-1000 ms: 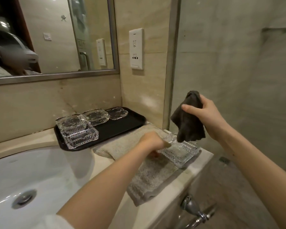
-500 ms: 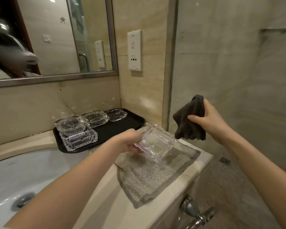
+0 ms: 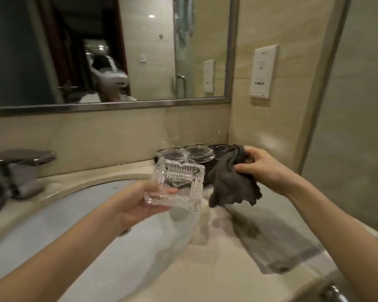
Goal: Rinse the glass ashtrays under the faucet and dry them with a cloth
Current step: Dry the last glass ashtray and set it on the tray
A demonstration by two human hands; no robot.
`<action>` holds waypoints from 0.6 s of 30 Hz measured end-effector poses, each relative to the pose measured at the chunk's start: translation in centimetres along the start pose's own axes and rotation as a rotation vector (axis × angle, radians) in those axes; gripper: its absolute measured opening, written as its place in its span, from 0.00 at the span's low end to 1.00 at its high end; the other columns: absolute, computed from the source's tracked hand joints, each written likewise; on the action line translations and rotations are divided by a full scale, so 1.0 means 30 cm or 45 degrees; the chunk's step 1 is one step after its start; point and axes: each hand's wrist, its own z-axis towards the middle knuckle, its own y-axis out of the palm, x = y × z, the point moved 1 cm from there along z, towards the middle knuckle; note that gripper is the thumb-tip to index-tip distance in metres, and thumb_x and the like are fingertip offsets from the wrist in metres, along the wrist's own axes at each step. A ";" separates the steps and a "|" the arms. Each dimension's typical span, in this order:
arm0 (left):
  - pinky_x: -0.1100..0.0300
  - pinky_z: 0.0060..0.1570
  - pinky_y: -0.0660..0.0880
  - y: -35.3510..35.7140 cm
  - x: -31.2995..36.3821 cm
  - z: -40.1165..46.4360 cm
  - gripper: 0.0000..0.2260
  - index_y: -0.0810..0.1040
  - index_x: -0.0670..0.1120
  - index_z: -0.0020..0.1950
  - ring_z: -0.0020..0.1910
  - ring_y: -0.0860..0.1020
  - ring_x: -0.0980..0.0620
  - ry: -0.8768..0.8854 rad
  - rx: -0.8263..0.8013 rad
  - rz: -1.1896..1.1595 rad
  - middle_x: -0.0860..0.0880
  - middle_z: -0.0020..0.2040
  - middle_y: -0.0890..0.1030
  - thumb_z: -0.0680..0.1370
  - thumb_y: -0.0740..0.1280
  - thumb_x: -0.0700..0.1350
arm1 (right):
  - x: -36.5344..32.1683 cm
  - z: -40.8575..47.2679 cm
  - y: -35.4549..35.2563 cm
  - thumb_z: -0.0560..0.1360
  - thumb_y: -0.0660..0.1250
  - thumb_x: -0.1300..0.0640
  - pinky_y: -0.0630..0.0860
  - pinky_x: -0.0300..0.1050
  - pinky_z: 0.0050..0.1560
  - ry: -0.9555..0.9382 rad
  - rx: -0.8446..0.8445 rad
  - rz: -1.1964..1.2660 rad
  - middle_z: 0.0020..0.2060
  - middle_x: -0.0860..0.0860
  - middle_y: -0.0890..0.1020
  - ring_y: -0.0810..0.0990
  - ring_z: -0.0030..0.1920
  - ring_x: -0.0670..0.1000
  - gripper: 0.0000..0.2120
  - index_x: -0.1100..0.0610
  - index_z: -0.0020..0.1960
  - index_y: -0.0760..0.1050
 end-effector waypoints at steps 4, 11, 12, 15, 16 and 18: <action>0.54 0.36 0.78 -0.180 -0.018 -0.089 0.08 0.70 0.38 0.56 0.34 0.82 0.42 0.031 0.207 -0.097 0.40 0.36 0.84 0.80 0.55 0.35 | -0.014 0.094 0.192 0.69 0.72 0.67 0.72 0.39 0.43 -0.038 -0.177 -0.342 0.37 0.52 0.79 0.77 0.38 0.46 0.06 0.59 0.42 0.79; 0.55 0.31 0.80 -0.355 -0.054 -0.160 0.06 0.68 0.37 0.47 0.42 0.78 0.41 0.135 0.425 -0.275 0.37 0.46 0.80 0.81 0.53 0.35 | -0.107 0.211 0.466 0.66 0.75 0.65 0.72 0.37 0.37 -0.104 -0.317 -0.270 0.38 0.48 0.77 0.75 0.38 0.46 0.20 0.53 0.45 0.64; 0.54 0.34 0.81 -0.364 -0.065 -0.158 0.06 0.69 0.36 0.47 0.43 0.78 0.41 0.135 0.422 -0.291 0.37 0.49 0.79 0.80 0.53 0.34 | -0.106 0.218 0.501 0.67 0.75 0.64 0.72 0.38 0.39 -0.068 -0.293 -0.229 0.38 0.48 0.78 0.76 0.38 0.46 0.21 0.53 0.49 0.65; 0.54 0.29 0.80 -0.375 -0.093 -0.139 0.10 0.69 0.35 0.58 0.44 0.78 0.40 0.150 0.363 -0.357 0.38 0.54 0.77 0.78 0.54 0.30 | -0.082 0.213 0.600 0.70 0.71 0.62 0.74 0.44 0.49 -0.352 -0.062 -0.391 0.41 0.46 0.78 0.76 0.44 0.48 0.22 0.51 0.61 0.71; 0.52 0.30 0.81 -0.375 -0.097 -0.132 0.15 0.68 0.37 0.62 0.45 0.78 0.39 0.160 0.345 -0.401 0.39 0.55 0.77 0.77 0.53 0.28 | -0.069 0.195 0.633 0.70 0.69 0.61 0.73 0.45 0.49 -0.539 0.036 -0.492 0.43 0.47 0.78 0.76 0.45 0.49 0.20 0.51 0.60 0.73; 0.49 0.35 0.81 -0.372 -0.100 -0.124 0.19 0.68 0.42 0.64 0.46 0.80 0.39 0.201 0.311 -0.421 0.40 0.56 0.76 0.77 0.54 0.28 | -0.024 0.153 0.697 0.70 0.68 0.57 0.73 0.44 0.41 -0.869 0.178 -0.718 0.43 0.49 0.78 0.77 0.42 0.51 0.15 0.50 0.56 0.76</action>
